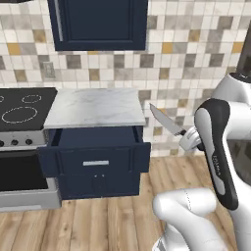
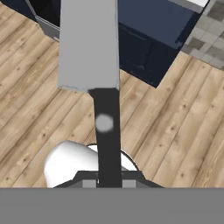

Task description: Pick up the metallic utensils from the counter and place them in the open drawer. Make sure not to pick up any wooden utensils.

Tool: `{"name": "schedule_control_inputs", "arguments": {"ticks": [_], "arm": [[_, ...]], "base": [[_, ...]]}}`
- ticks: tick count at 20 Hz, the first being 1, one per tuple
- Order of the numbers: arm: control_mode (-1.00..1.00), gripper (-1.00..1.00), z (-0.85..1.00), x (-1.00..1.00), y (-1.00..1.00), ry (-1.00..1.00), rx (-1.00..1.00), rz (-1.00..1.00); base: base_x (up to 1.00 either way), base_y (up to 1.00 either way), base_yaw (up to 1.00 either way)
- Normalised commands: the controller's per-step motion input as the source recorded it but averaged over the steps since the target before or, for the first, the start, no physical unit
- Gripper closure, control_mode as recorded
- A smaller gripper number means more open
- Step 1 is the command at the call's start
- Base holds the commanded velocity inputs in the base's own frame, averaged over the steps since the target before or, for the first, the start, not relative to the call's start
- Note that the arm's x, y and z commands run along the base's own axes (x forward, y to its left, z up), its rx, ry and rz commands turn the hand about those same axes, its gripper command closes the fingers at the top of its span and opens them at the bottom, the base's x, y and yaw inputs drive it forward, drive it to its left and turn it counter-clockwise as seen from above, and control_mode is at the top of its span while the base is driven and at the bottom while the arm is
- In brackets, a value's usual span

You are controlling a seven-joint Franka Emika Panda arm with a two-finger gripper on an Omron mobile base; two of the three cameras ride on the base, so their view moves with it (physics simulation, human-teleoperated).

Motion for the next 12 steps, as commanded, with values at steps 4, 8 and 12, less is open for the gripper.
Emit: {"name": "schedule_control_inputs", "arguments": {"ticks": [4, 8, 12], "arm": [[1.00, 1.00, 0.00, 0.00, 0.00, 0.00, 0.00, 0.00], [1.00, 1.00, 0.00, 0.00, 0.00, 0.00, 0.00, 0.00], [1.00, 1.00, 0.00, 0.00, 0.00, 0.00, 0.00, 0.00]], "base": [[0.53, -0.62, 0.36], [0.39, -0.48, 0.48], [0.01, -0.30, 0.66]]}}
